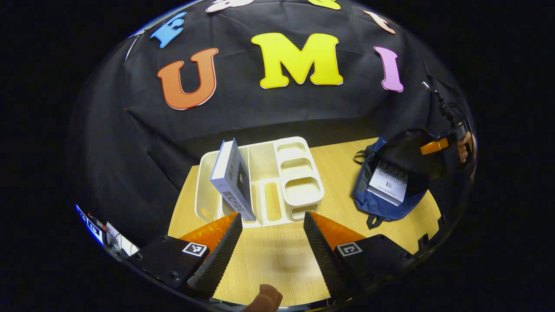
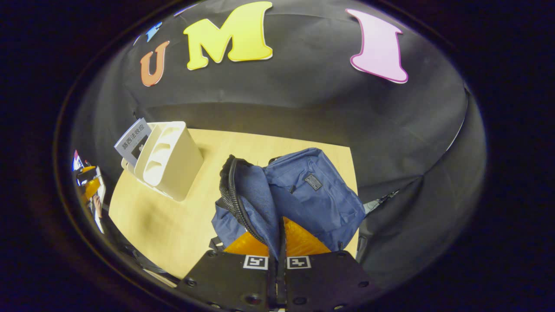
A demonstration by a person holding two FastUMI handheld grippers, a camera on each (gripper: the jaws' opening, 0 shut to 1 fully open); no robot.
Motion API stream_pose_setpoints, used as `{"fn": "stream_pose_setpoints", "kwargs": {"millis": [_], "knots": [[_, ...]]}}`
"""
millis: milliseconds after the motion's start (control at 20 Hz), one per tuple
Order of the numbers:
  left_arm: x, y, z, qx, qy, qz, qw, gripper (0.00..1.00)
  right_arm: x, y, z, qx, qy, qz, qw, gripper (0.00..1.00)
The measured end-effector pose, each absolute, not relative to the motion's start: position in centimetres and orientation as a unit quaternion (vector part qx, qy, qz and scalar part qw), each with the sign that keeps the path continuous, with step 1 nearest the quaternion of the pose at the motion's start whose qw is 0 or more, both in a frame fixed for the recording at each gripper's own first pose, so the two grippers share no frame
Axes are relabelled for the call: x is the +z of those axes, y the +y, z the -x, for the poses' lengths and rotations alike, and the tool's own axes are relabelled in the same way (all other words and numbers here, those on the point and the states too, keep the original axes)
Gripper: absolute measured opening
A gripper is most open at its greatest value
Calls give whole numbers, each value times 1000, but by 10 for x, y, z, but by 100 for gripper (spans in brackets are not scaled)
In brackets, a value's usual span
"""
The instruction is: Open the schoolbag, grab two books from the bookshelf and put them into the schoolbag.
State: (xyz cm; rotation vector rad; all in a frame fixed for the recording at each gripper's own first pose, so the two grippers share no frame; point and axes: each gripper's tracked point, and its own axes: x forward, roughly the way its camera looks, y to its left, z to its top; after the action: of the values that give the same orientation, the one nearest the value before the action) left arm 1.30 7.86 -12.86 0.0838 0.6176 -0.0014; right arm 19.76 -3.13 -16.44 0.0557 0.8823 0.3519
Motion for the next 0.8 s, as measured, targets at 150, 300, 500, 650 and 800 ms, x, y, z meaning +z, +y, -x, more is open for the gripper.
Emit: {"fn": "stream_pose_setpoints", "kwargs": {"millis": [150, 300, 500, 650, 800], "knots": [[-116, 91, -39, 8, 296, -16, 955, 93, -161, -36, -194, 165, 424, -28, 890, 1], [-108, 111, -67, 16, 299, -16, 954, 92, -161, -40, -190, 159, 424, -33, 891, 1], [-102, 137, -104, 22, 319, -14, 948, 92, -160, -43, -189, 152, 426, -41, 891, 1], [-107, 154, -131, 21, 351, -11, 936, 93, -158, -40, -191, 150, 425, -40, 892, 1], [-121, 167, -157, 14, 387, -7, 922, 92, -158, -37, -194, 149, 424, -41, 892, 1]]}}
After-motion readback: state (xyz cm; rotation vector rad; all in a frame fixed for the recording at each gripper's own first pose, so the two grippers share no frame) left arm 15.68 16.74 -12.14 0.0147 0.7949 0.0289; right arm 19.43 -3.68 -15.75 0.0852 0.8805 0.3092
